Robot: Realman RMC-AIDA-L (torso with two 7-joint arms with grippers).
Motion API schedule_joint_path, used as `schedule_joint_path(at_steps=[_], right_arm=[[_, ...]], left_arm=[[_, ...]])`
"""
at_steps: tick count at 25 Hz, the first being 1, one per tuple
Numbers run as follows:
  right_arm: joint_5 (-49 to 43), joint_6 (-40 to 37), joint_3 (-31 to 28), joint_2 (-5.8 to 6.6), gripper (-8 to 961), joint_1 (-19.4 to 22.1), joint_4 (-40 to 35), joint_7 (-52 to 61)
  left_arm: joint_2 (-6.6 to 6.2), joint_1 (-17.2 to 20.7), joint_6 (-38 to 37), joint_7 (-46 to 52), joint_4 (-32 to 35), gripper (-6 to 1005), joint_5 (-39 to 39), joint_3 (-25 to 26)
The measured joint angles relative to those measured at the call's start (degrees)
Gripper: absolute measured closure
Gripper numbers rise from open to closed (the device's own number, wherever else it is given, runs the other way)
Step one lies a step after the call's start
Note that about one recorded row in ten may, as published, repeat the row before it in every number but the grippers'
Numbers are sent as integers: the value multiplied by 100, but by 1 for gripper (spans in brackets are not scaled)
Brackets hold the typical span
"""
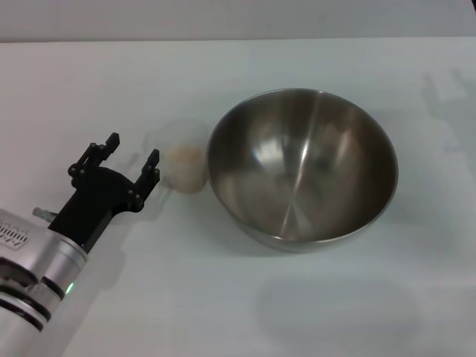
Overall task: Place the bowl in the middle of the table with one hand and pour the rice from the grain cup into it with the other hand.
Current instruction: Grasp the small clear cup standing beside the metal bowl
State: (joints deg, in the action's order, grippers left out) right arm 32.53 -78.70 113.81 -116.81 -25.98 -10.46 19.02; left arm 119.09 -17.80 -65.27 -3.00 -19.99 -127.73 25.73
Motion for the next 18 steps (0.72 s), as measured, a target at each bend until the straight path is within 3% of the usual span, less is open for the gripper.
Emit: schedule_joint_path(at_steps=[18], right_arm=[[9,-121,-89,-8,406,55,61,1]], left_arm=[[0,-449,557,-7,199,347,11,206]])
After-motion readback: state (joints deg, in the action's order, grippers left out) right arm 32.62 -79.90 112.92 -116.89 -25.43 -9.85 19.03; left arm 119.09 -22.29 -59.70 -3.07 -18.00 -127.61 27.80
